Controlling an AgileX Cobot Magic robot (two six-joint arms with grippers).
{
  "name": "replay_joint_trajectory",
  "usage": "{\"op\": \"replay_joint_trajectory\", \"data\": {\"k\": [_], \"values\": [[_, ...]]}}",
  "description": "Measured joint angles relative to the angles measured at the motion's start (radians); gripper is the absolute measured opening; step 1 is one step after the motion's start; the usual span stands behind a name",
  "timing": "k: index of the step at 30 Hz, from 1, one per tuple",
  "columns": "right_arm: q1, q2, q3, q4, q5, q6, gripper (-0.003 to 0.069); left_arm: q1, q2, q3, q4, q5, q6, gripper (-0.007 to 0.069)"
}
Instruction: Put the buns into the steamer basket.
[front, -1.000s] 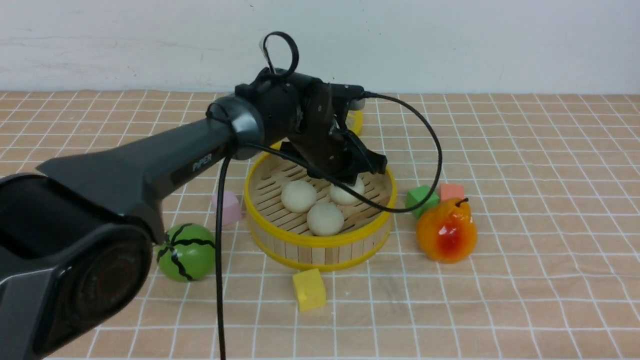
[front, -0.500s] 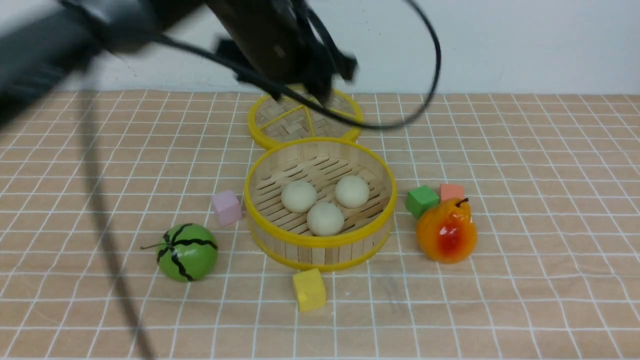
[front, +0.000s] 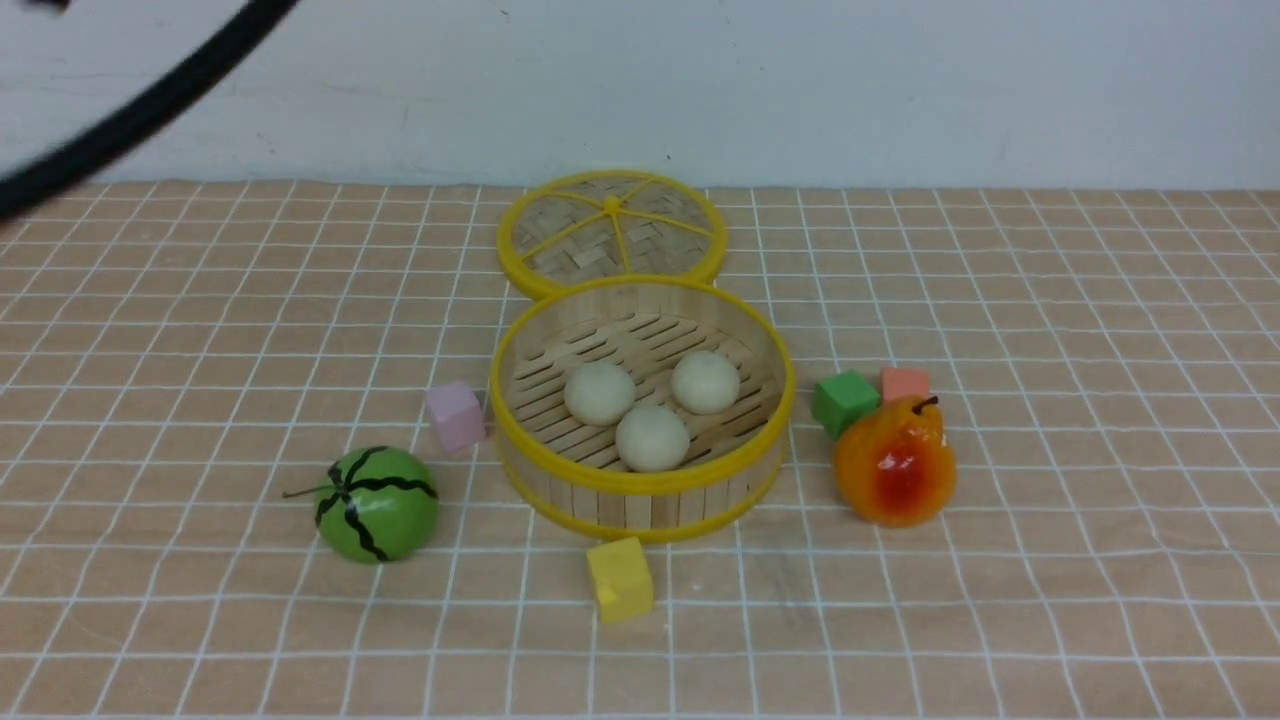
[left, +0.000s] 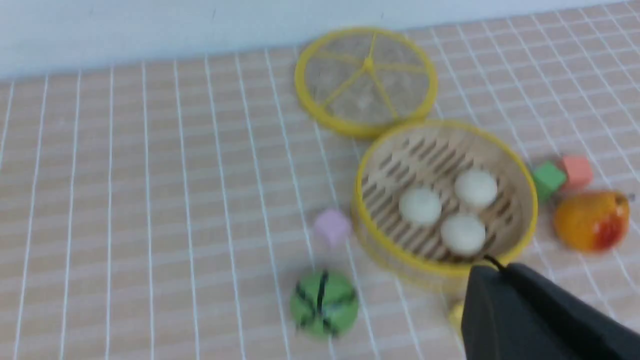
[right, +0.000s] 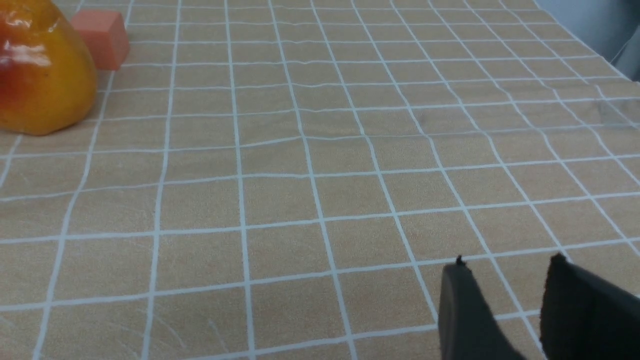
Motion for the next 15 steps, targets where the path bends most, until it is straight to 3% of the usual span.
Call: {"op": "replay_joint_trajectory", "data": {"k": [3,8,15], "values": [[0.0,0.0,0.0,0.0,0.0,0.0,0.0241,0.0,-0.19,0.262,-0.06,-0.007,-0.016,-0.0013],[0.0,0.0,0.0,0.0,0.0,0.0,0.0241,0.0,-0.503,0.769,-0.209,-0.232,-0.02,-0.0013],[0.0,0.0,0.0,0.0,0.0,0.0,0.0241,0.0,-0.75,1.063,-0.241,-0.42,-0.095,-0.0013]]}}
